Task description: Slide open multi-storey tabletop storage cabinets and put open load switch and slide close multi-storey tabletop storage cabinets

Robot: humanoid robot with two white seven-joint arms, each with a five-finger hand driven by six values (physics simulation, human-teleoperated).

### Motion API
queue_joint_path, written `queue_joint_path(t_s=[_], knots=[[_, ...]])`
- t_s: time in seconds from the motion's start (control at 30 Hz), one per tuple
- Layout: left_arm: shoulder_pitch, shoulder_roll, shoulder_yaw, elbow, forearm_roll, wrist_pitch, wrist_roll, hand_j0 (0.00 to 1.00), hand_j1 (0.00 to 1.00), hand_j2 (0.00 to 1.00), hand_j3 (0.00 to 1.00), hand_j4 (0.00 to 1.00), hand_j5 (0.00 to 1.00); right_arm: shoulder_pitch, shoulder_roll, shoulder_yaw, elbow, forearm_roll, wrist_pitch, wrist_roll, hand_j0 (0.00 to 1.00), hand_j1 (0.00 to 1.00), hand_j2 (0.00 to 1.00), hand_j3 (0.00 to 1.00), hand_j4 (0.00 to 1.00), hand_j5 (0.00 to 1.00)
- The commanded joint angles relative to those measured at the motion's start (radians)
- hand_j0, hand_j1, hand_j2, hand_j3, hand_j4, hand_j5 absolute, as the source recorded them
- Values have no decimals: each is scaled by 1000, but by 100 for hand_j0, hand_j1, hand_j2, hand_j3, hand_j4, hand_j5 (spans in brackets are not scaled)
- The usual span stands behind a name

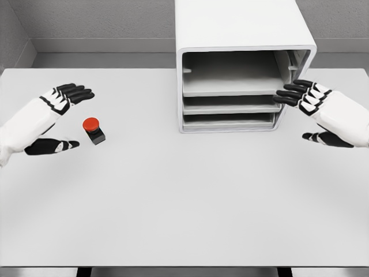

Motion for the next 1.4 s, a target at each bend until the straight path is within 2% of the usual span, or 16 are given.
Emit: queue_joint_path(t_s=[0.0,0.1,0.33,0.37,0.47,0.53,0.6,0.7,0.87,0.93,0.97,1.0,1.03,1.13,1.2,1.37], knots=[[2,-36,10,15,-1,-3,-42,100,100,100,100,100,100,0,-4,12,-2,-3,0,-1,100,100,100,100,100,100],[40,-49,5,134,0,-3,-42,100,100,100,100,100,100,-2,-8,11,-2,-3,0,-1,100,100,100,100,100,100],[25,-50,-4,209,-101,-3,-53,100,100,100,100,100,100,-15,-1,11,-2,21,0,-1,100,100,100,100,100,100],[6,-55,1,214,-135,-3,-90,100,100,100,100,100,100,-15,-1,11,-2,23,0,-1,100,100,100,100,100,100],[-57,-107,5,212,-141,-3,-294,100,100,100,100,100,100,-52,13,12,-2,37,0,1,100,100,100,100,100,100],[-107,-150,7,212,-156,-3,-375,100,100,100,100,100,100,-67,55,20,-2,58,0,2,100,100,100,100,100,100],[-130,-171,7,211,-178,-3,-375,100,100,100,100,100,100,-100,99,46,-2,80,0,2,97,97,97,97,97,97],[-138,-211,60,202,-179,-3,-375,100,100,100,100,100,100,-103,101,63,-2,81,0,1,72,72,72,72,72,72],[-201,-251,88,212,-181,-3,-375,100,100,100,100,100,100,-107,145,87,-2,84,0,2,72,72,72,72,72,72],[-212,-253,84,226,-182,-3,-375,100,100,100,100,100,100,-140,176,126,-2,86,0,2,72,72,72,72,72,72],[-218,-251,80,234,-191,-3,-375,100,100,100,100,100,100,-156,186,142,-1,86,0,9,72,72,72,72,72,72],[-224,-253,80,249,-220,-3,-375,100,100,100,100,100,100,-170,211,150,-1,77,0,71,72,72,72,72,72,72],[-225,-253,79,262,-236,-3,-375,100,100,100,100,100,100,-176,231,150,2,74,0,93,72,72,72,72,72,72],[-227,-251,73,292,-277,-3,-375,100,100,100,100,100,100,-192,265,167,9,75,0,99,72,72,72,72,72,72],[-241,-253,70,326,-323,-3,-375,100,100,100,100,100,100,-224,298,198,30,75,0,142,73,73,73,73,73,73],[-248,-253,57,341,-339,-3,-375,100,100,100,100,100,100,-252,320,204,79,75,0,145,72,72,72,72,72,72]])
